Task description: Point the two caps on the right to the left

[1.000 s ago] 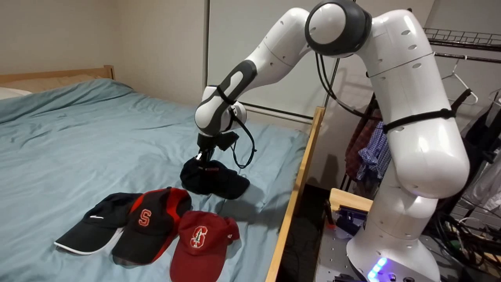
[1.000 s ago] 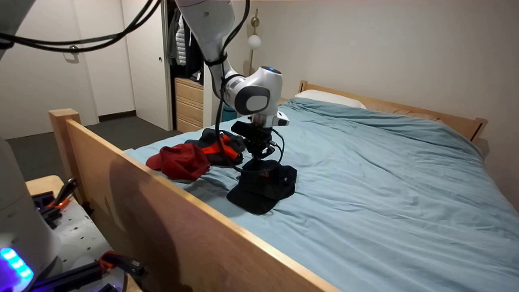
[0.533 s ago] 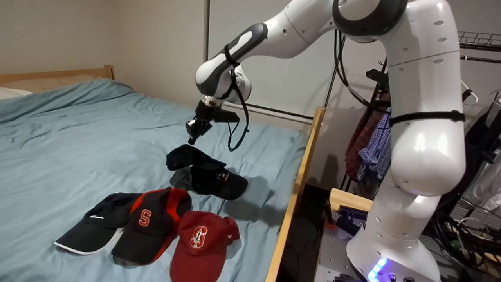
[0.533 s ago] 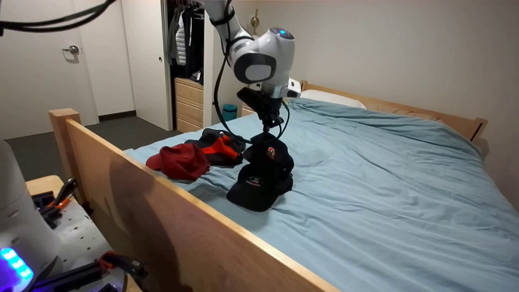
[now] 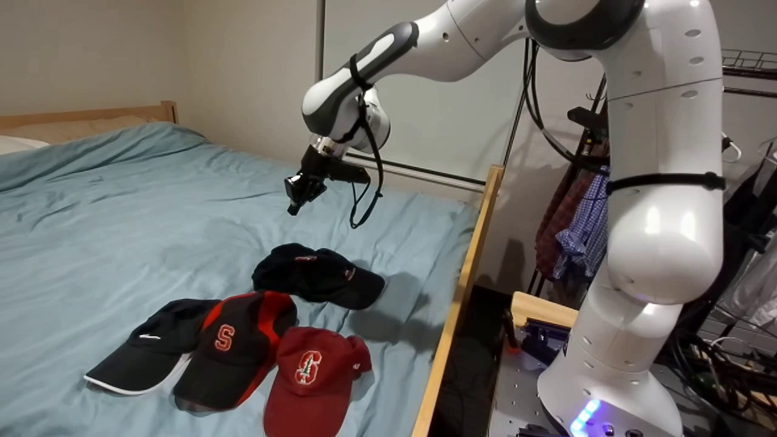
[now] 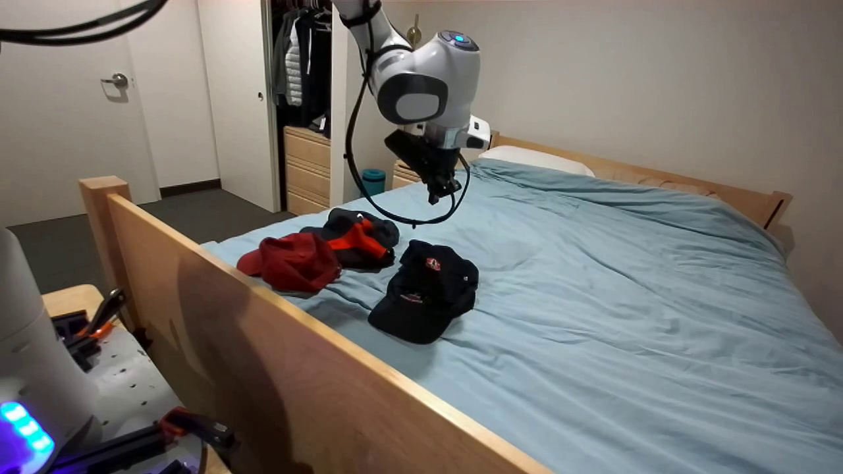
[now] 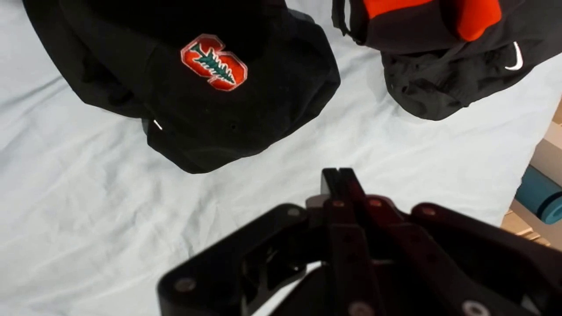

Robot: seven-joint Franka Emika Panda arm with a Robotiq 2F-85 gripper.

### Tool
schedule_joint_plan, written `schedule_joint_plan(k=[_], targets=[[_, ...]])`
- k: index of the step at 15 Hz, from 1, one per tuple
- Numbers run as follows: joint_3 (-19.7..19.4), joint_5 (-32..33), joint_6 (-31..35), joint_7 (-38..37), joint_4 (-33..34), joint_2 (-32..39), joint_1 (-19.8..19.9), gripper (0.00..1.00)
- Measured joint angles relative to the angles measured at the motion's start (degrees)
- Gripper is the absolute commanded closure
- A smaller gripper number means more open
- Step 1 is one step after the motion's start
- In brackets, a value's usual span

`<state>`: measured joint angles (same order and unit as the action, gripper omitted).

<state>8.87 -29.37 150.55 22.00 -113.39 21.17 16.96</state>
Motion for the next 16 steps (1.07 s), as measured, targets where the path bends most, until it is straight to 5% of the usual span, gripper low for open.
schedule_joint_plan(k=[10,16], targets=[[-7.1,21.9,-8.9,-2.9,3.9,2.8,-8.6,0.03],[-8.9,30.3,-10.4,-5.1,9.3,10.7,-12.8,0.00]])
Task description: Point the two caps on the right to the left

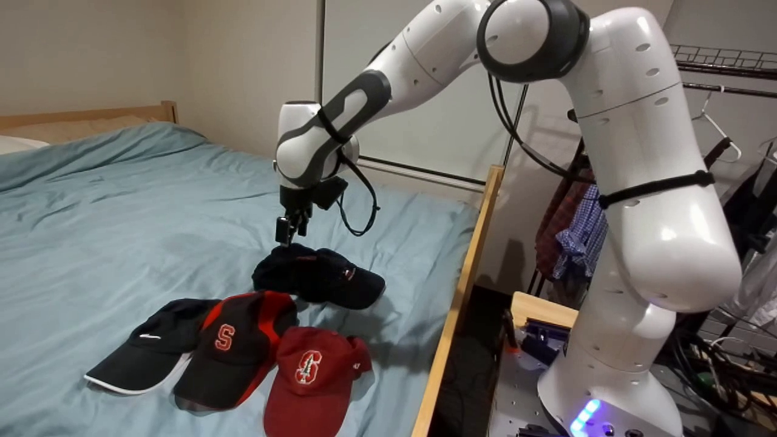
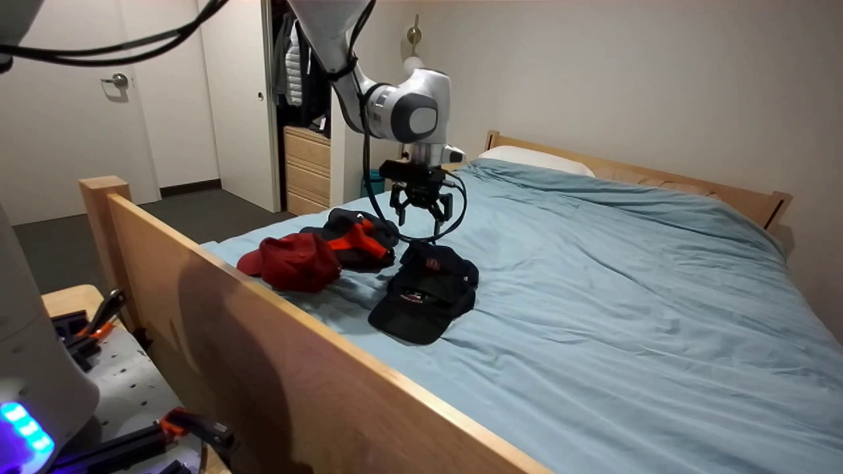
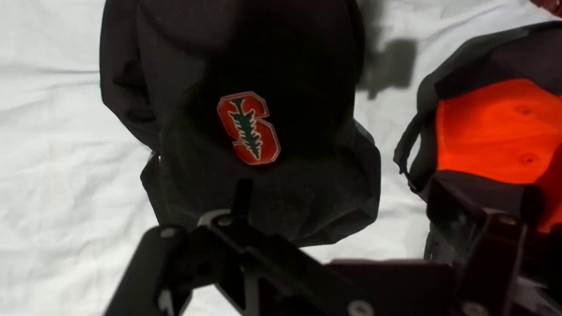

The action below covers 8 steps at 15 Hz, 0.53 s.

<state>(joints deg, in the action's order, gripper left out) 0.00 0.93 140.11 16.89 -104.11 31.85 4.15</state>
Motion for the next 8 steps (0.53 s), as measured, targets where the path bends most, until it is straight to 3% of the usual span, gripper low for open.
schedule_joint_plan(k=[8], targets=[[-0.3,1.8,0.6,-0.1,5.3,7.8,-0.4,0.00]])
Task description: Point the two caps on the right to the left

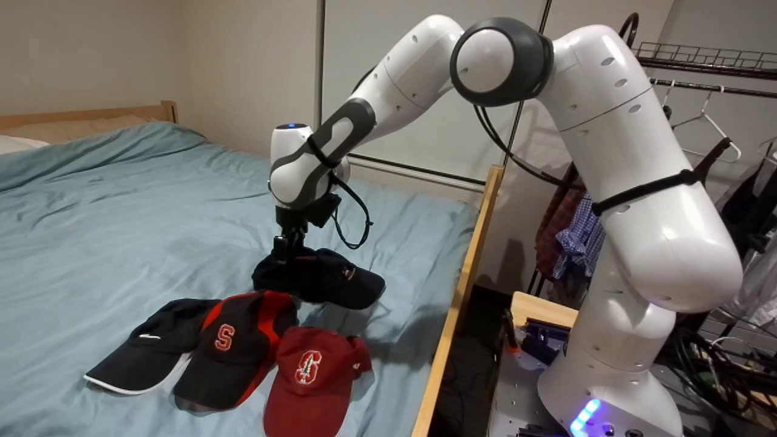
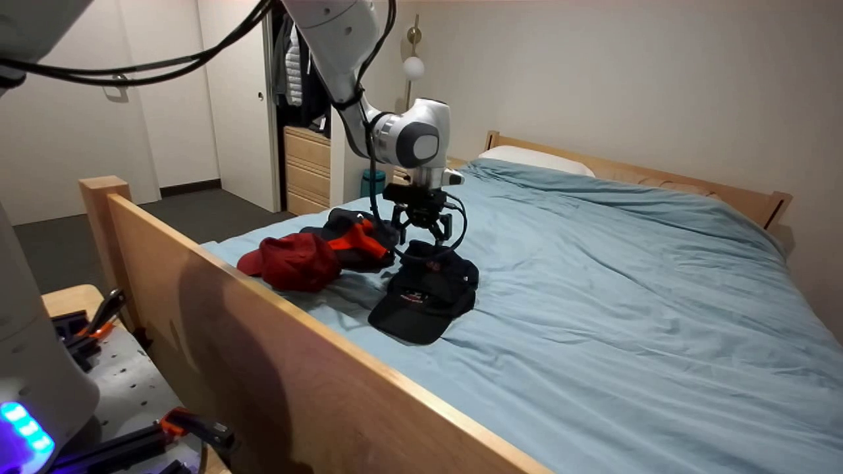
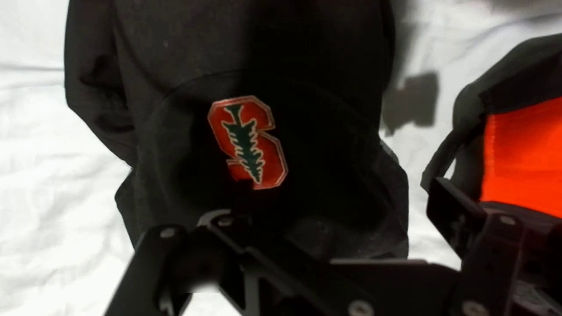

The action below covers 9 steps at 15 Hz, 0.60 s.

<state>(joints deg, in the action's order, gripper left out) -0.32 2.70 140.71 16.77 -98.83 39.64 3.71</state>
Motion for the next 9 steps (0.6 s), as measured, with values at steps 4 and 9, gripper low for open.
schedule_joint_plan(k=[4,9], targets=[[0.0,0.0,0.0,0.1,1.7,2.0,0.0,0.40],[0.0,0.0,0.0,0.1,2.8,2.8,0.0,0.74]])
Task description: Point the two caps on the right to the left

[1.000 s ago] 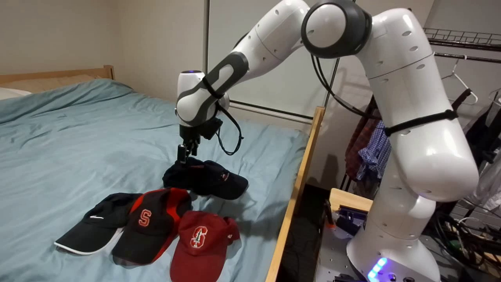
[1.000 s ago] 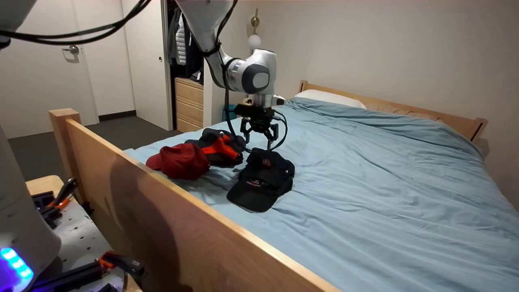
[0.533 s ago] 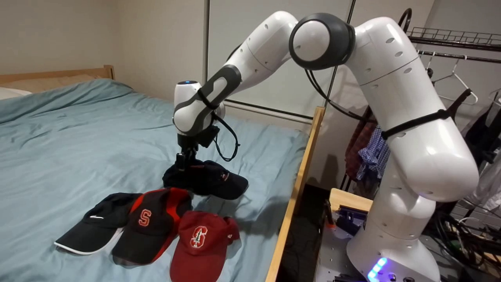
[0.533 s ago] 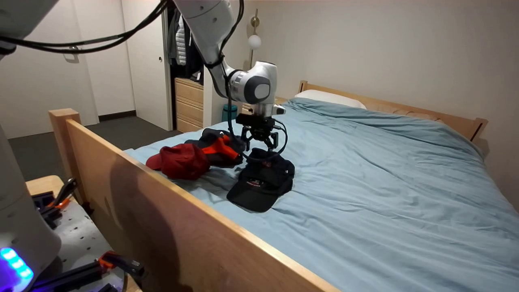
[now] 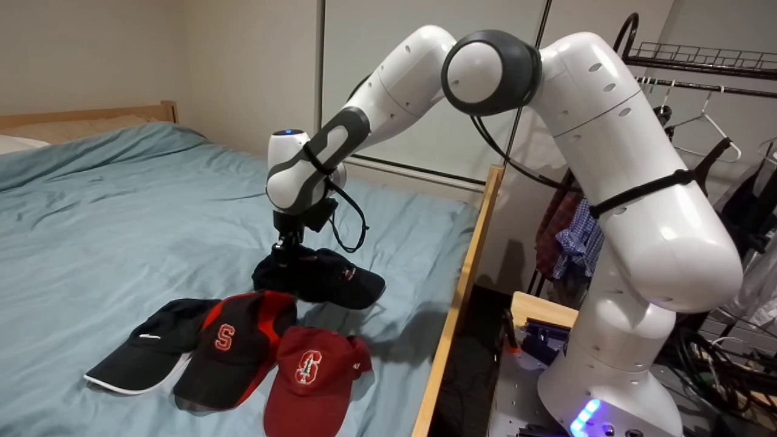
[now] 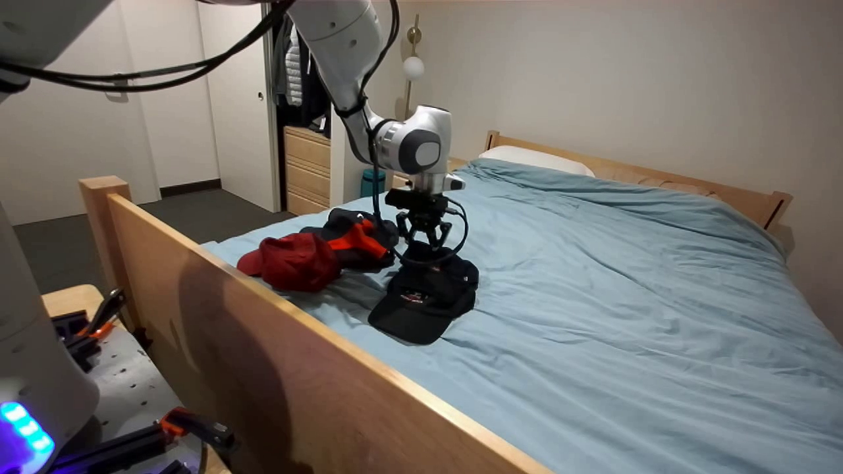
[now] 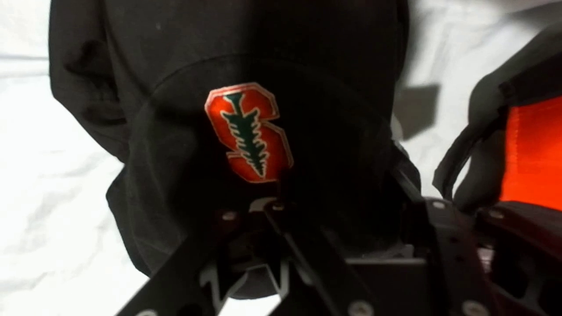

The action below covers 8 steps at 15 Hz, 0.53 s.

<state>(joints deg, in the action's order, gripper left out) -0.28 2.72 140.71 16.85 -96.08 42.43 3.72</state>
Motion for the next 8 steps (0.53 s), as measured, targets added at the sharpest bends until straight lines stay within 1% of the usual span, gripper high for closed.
schedule_joint_plan(k=[3,5,6,8], targets=[[-0.1,0.0,0.8,-1.1,0.2,0.0,0.1,0.93],[-0.2,-0.4,1.0,-3.6,0.3,-0.3,0.1,0.96],[-0.3,-1.0,1.1,-5.6,0.4,-0.6,0.2,0.99],[-0.9,-2.0,1.0,-10.4,0.4,-2.0,0.2,1.00]])
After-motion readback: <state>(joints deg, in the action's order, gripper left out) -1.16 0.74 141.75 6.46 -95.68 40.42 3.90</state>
